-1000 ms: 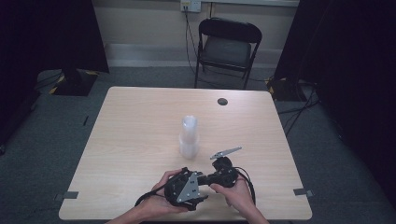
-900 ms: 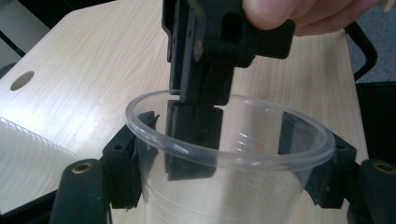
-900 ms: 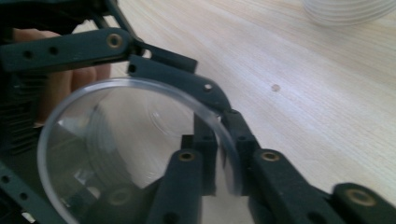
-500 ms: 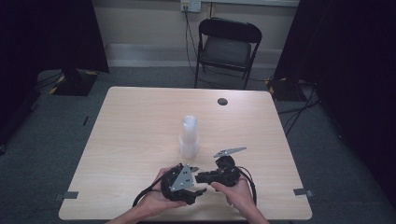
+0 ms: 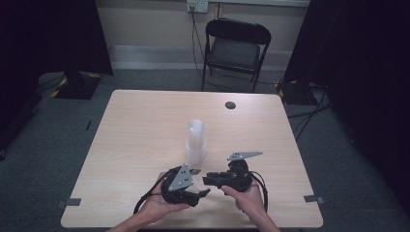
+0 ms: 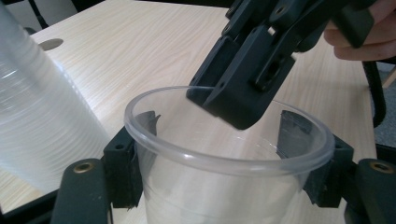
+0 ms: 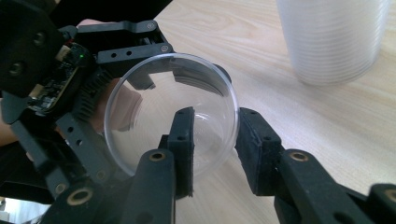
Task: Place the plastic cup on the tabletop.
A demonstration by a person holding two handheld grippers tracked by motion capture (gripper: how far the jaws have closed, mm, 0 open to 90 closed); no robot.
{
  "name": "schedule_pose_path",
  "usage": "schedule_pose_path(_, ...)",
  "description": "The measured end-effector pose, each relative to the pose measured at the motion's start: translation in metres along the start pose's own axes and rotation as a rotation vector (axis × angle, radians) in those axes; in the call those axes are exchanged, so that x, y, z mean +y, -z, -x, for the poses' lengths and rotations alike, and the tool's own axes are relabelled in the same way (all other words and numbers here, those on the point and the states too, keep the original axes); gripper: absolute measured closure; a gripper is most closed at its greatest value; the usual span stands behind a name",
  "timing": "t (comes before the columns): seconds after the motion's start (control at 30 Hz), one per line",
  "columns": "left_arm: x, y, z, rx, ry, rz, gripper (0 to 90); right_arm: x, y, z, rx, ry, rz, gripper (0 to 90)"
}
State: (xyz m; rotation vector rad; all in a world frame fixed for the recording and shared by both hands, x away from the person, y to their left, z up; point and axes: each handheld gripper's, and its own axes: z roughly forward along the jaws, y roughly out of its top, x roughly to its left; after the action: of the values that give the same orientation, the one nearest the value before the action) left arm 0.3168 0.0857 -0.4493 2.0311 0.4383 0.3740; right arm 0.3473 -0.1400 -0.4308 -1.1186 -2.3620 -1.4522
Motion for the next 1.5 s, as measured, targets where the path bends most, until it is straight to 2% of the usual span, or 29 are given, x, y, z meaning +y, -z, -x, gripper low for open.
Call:
schedule_pose_path(0.27, 0.0, 0.005, -0.004, 0.016, 0.028, 0.005, 29.4, 0.002, 0.012, 0.002, -0.001, -0.001, 0.083, 67.1)
schedule_pose_path(0.37, -0.002, 0.006, -0.006, 0.027, 0.051, 0.008, 29.4, 0.002, 0.016, 0.004, -0.022, 0.007, 0.099, 67.1)
schedule_pose_path(0.47, -0.003, 0.007, -0.009, 0.03, 0.061, -0.01, 29.5, 0.001, 0.018, 0.007, -0.056, 0.019, 0.101, 65.9)
schedule_pose_path(0.6, -0.004, 0.009, -0.013, 0.039, 0.096, -0.005, 29.5, 0.0, 0.02, 0.011, -0.098, 0.03, 0.106, 62.7)
schedule_pose_path(0.67, -0.004, 0.011, -0.017, 0.038, 0.126, 0.002, 29.6, -0.001, 0.021, 0.013, -0.109, 0.029, 0.108, 61.9)
schedule_pose_path(0.8, -0.005, 0.014, -0.028, 0.046, 0.198, -0.001, 29.8, -0.002, 0.023, 0.018, -0.127, 0.029, 0.123, 60.0)
schedule_pose_path(0.97, -0.005, 0.017, -0.037, 0.059, 0.244, 0.013, 30.0, -0.003, 0.027, 0.025, -0.141, 0.02, 0.128, 58.7)
schedule_pose_path(1.07, -0.005, 0.019, -0.041, 0.074, 0.263, 0.022, 29.9, -0.005, 0.031, 0.029, -0.156, 0.014, 0.137, 58.1)
schedule_pose_path(1.2, -0.007, 0.023, -0.047, 0.125, 0.252, 0.029, 29.8, -0.007, 0.038, 0.032, -0.168, 0.004, 0.155, 58.2)
schedule_pose_path(1.37, -0.01, 0.024, -0.054, 0.136, 0.274, 0.026, 29.8, -0.011, 0.043, 0.037, -0.192, -0.009, 0.158, 58.1)
schedule_pose_path(1.47, -0.01, 0.027, -0.057, 0.153, 0.278, 0.04, 29.6, -0.012, 0.044, 0.039, -0.201, -0.016, 0.156, 57.9)
schedule_pose_path(1.5, -0.01, 0.028, -0.059, 0.171, 0.281, 0.043, 29.4, -0.012, 0.044, 0.04, -0.202, -0.015, 0.151, 57.8)
